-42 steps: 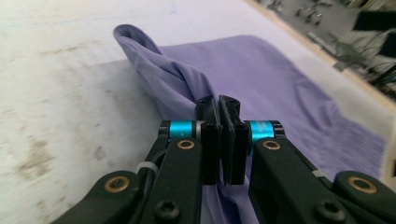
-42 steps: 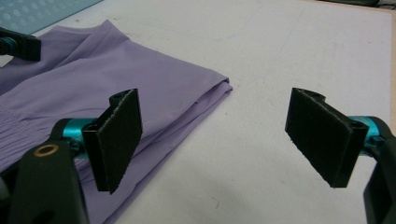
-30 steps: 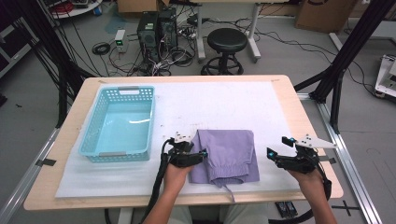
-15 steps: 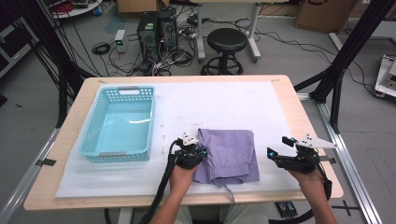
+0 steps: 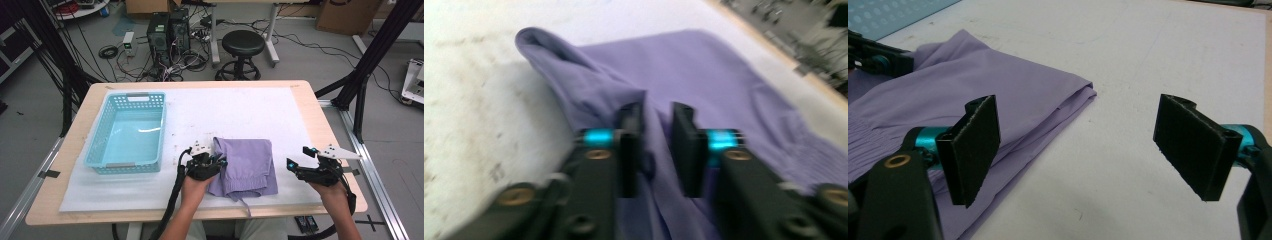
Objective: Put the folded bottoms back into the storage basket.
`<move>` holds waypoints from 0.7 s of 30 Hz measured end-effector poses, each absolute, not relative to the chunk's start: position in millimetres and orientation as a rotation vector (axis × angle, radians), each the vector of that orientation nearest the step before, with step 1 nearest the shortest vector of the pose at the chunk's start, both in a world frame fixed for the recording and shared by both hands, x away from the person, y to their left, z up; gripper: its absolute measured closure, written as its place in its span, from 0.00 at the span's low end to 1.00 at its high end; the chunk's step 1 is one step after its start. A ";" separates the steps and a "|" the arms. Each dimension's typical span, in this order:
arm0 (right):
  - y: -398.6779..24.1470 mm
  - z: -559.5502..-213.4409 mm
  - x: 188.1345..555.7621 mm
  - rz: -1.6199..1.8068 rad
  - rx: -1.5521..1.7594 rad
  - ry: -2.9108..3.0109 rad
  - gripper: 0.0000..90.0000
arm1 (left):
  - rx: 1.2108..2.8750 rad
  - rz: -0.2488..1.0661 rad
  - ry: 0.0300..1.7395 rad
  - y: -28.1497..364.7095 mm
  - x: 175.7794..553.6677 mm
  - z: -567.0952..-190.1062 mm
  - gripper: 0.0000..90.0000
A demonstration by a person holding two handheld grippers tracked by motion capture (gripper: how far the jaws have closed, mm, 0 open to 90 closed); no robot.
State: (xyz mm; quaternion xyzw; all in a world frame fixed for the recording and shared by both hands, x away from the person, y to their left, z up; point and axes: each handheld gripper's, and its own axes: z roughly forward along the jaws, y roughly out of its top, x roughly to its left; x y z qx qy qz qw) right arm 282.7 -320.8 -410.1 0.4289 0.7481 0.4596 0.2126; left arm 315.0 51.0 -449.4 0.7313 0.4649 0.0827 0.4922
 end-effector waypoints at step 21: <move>-323.0 -409.8 282.4 1.284 1.198 2.070 0.21 | 1.760 0.230 1.058 40.9 310.0 -445.0 0.96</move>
